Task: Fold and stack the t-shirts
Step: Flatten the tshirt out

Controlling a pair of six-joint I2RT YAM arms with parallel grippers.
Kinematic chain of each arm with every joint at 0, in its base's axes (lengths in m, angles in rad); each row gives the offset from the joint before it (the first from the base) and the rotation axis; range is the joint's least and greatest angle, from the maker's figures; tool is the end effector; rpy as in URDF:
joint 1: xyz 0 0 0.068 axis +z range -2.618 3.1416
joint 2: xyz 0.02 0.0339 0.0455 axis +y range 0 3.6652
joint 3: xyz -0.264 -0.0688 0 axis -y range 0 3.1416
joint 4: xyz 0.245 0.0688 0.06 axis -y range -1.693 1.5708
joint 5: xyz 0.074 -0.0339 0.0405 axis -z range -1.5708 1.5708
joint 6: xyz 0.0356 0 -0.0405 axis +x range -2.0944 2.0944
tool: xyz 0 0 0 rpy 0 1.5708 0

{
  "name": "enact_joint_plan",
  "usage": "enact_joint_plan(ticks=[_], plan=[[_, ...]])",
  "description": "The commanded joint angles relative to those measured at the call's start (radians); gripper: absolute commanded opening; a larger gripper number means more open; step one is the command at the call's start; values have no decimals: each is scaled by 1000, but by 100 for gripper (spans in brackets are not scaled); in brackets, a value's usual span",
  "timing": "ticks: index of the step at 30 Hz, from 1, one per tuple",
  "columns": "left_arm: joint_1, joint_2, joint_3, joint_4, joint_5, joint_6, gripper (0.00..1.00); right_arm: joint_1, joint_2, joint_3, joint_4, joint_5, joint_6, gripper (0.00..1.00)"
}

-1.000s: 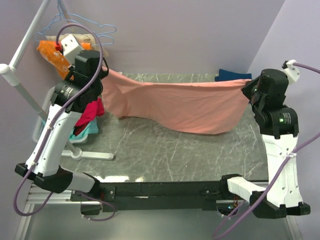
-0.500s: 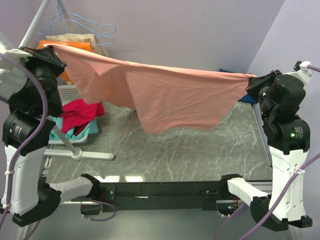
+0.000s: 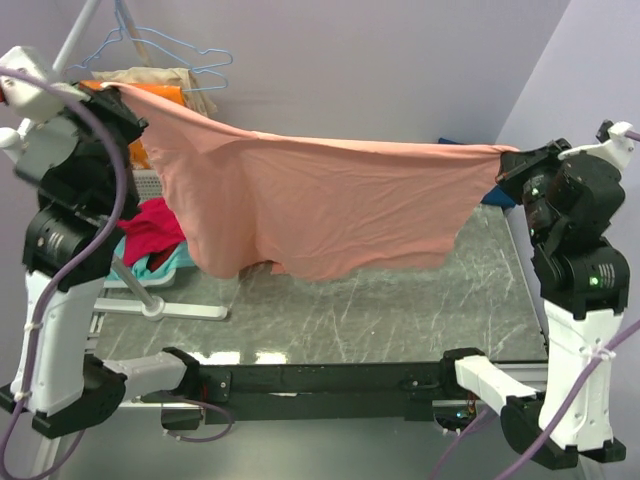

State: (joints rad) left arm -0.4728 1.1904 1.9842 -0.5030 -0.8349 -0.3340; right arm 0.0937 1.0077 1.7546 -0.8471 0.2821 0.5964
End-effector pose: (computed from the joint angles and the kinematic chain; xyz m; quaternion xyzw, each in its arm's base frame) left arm 0.1409 -0.0424 0.6035 -0.2866 0.5671 -0.0651 0.7694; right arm 0.1261 0.0019 0.5364 0.2740 0.6877 0.1265 0.6603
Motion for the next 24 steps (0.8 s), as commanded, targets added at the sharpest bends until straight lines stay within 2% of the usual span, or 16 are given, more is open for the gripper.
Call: enact_joint_plan(ticks=[1, 8, 14, 19, 24], plan=[[10, -135, 19, 12, -9, 1, 1, -9, -93, 28, 33, -3, -41, 0], [8, -291, -68, 26, 59, 9, 1, -11, -169, -18, 63, -70, -59, 0], [10, -301, -53, 27, 43, 42, 1, -11, -166, 11, 69, -81, -64, 0], [10, -200, -61, 80, 49, 72, 1, -9, -117, 8, 111, -74, -75, 0], [10, 16, -25, 138, 76, 85, 1, -11, -32, -17, 181, -64, -78, 0]])
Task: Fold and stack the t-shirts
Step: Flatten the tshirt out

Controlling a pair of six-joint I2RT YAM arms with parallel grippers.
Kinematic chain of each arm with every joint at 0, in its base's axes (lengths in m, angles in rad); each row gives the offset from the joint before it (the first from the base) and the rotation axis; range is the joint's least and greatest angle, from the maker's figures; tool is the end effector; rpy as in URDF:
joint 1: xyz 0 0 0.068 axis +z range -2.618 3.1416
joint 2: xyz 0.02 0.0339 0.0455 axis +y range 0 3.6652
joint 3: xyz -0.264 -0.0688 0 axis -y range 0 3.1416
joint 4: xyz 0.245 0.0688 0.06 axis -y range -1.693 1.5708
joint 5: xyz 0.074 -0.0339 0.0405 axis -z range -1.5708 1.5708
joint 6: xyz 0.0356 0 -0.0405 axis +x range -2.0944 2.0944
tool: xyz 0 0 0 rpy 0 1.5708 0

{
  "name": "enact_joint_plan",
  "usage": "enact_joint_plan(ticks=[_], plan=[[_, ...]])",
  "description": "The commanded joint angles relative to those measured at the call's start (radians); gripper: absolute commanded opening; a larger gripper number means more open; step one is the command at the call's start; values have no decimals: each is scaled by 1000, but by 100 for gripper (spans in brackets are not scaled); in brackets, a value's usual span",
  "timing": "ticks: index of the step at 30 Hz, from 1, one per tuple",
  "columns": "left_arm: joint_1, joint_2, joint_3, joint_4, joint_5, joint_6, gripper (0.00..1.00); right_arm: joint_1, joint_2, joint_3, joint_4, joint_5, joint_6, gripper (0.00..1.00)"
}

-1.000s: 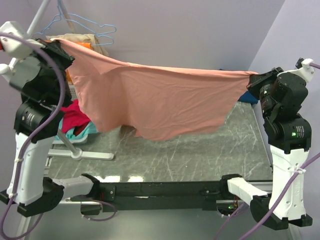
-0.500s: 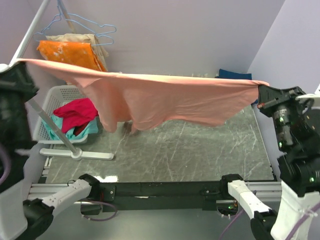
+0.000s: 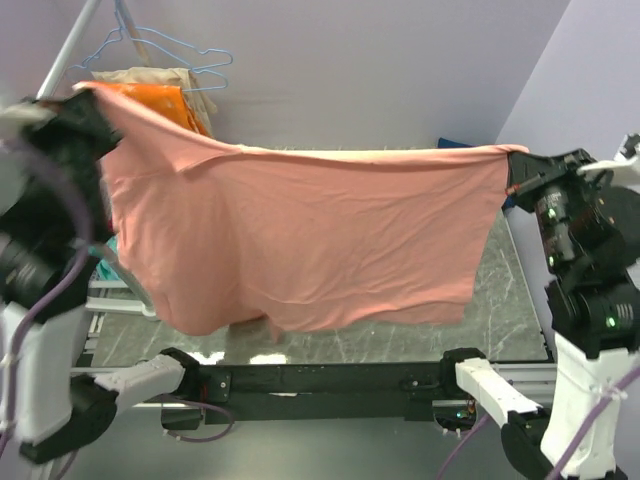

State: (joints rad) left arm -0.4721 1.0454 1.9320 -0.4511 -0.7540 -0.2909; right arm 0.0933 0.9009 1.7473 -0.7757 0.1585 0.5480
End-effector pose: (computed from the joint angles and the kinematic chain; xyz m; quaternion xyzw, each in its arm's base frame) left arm 0.0882 -0.0177 0.6118 -0.2639 0.5259 -0.1082 0.8013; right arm 0.0826 0.0021 0.5514 0.2096 0.6490 0.1787 0.7092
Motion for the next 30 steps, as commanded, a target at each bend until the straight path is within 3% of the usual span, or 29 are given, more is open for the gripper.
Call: enact_joint_plan(ticks=[1, 6, 8, 12, 15, 21, 30], plan=[[9, 197, 42, 95, 5, 51, 1, -10, 90, -14, 130, 64, -31, 0], [19, 418, 182, 150, 28, 64, 1, -9, 197, 1, 185, 82, -40, 0], [32, 503, 314, 134, 56, 38, 1, -12, 223, 35, 197, 81, -40, 0], [41, 570, 456, 130, 73, 50, 1, -15, 274, 119, 190, 70, -56, 0], [41, 542, 453, 132, 68, 61, 1, -17, 264, 144, 187, 61, -62, 0], [41, 355, 274, 183, 74, 79, 1, -17, 161, 97, 184, 33, -74, 0], [41, 116, 147, 43, 137, 44, 1, -17, -45, -43, 116, -10, -72, 0]])
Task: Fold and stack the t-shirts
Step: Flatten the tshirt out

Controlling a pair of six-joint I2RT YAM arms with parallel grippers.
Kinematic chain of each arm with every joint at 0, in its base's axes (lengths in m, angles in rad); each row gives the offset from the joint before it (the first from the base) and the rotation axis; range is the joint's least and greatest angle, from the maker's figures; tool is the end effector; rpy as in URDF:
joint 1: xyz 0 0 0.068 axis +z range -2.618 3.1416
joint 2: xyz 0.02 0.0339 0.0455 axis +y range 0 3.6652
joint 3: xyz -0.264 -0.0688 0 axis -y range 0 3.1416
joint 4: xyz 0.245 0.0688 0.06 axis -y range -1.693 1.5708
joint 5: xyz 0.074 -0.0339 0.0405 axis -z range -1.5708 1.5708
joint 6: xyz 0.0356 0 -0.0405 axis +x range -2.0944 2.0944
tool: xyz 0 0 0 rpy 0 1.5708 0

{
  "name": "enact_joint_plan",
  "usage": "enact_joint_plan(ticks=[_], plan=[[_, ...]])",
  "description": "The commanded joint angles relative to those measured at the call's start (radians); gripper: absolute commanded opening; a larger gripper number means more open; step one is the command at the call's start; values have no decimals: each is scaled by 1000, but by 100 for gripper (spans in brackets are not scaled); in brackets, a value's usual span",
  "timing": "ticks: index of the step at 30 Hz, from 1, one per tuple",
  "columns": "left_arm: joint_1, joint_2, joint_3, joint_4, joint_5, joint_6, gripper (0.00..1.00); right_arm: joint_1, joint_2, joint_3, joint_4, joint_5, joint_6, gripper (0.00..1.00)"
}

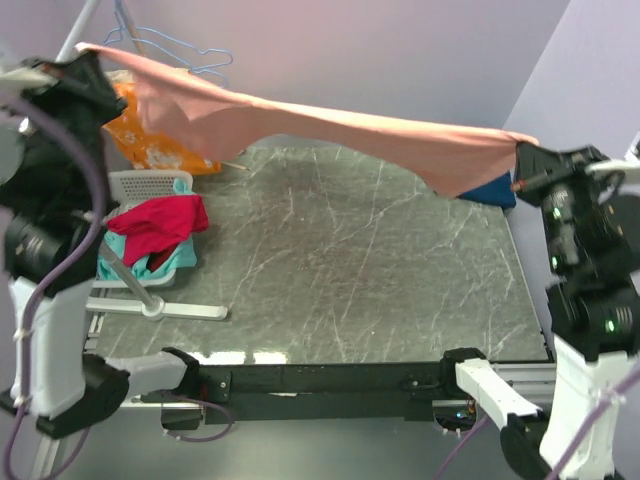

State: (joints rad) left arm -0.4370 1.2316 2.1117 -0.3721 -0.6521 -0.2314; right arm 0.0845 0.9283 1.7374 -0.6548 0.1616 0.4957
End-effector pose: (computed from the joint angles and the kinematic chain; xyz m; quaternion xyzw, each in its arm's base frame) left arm 0.1282 -0.0360 0.6393 -0.2254 0.5058 -0.1146 0.8247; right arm 0.0955 0.0023 0.5603 0.1924 0.6222 0.1662 0.7404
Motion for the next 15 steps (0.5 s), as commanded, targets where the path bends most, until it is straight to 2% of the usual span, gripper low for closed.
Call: enact_joint_plan(ticks=[1, 7, 12, 15], plan=[[6, -86, -33, -50, 42, -38, 1, -6, -81, -32, -26, -13, -22, 0], [6, -124, 20, -77, 68, -46, 1, -8, -102, 48, -75, -16, -23, 0], [6, -78, 77, -60, 75, -28, 1, -8, -43, 145, -85, -13, -31, 0], [6, -11, 140, -64, 66, -13, 1, -8, 1, 143, -62, -1, -32, 0]])
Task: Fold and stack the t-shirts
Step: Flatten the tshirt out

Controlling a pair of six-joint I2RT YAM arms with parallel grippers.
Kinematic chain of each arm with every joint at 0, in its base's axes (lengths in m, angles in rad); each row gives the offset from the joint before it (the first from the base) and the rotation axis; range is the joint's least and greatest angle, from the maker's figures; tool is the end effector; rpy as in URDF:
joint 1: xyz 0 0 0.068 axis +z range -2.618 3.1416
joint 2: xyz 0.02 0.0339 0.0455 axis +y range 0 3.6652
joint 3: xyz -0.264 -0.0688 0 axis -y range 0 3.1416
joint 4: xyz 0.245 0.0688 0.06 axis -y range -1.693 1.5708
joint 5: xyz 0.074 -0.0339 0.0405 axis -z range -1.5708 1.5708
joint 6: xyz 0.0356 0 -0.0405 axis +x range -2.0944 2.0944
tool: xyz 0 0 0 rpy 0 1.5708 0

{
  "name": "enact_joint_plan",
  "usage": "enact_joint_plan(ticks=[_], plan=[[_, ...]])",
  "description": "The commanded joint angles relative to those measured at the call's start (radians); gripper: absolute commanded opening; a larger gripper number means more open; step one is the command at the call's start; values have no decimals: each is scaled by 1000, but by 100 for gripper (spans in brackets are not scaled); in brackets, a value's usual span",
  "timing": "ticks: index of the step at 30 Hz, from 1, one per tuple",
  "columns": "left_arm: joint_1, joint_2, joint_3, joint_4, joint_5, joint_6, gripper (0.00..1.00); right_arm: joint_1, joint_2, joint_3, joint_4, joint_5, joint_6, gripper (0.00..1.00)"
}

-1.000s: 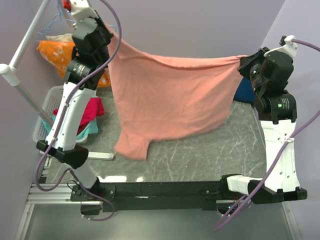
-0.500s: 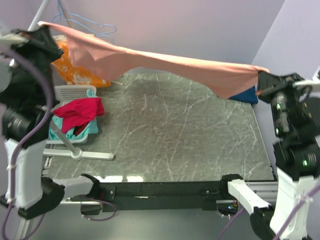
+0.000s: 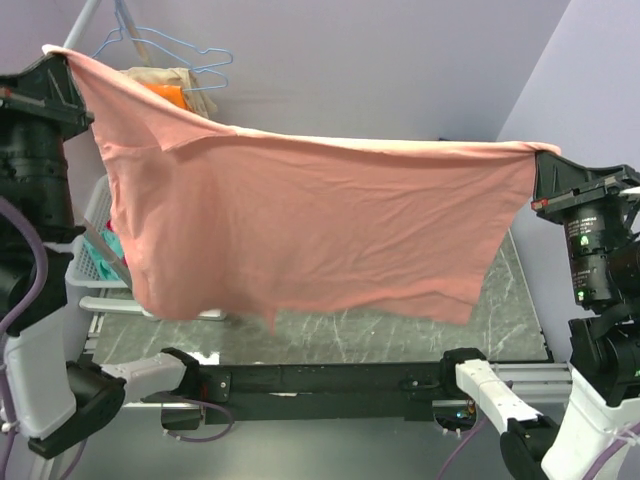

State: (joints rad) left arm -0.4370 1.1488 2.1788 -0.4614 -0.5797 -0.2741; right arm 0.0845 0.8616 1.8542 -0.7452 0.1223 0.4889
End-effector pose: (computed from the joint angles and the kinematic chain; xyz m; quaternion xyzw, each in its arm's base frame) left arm 0.0753 -0.0137 0.6512 -0.2124 0.4792 -0.1639 0.8357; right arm 0.0380 -0.0011 0.5786 0.1704 0.5911 0.1867 0.7660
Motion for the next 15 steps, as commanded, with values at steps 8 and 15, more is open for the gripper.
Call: enact_joint_plan(ticks=[8, 15], plan=[[23, 324, 36, 62, -78, 52, 1, -9, 221, -93, 151, 46, -6, 0], [153, 684, 267, 32, 52, -74, 1, -63, 454, -11, 268, -12, -9, 0]])
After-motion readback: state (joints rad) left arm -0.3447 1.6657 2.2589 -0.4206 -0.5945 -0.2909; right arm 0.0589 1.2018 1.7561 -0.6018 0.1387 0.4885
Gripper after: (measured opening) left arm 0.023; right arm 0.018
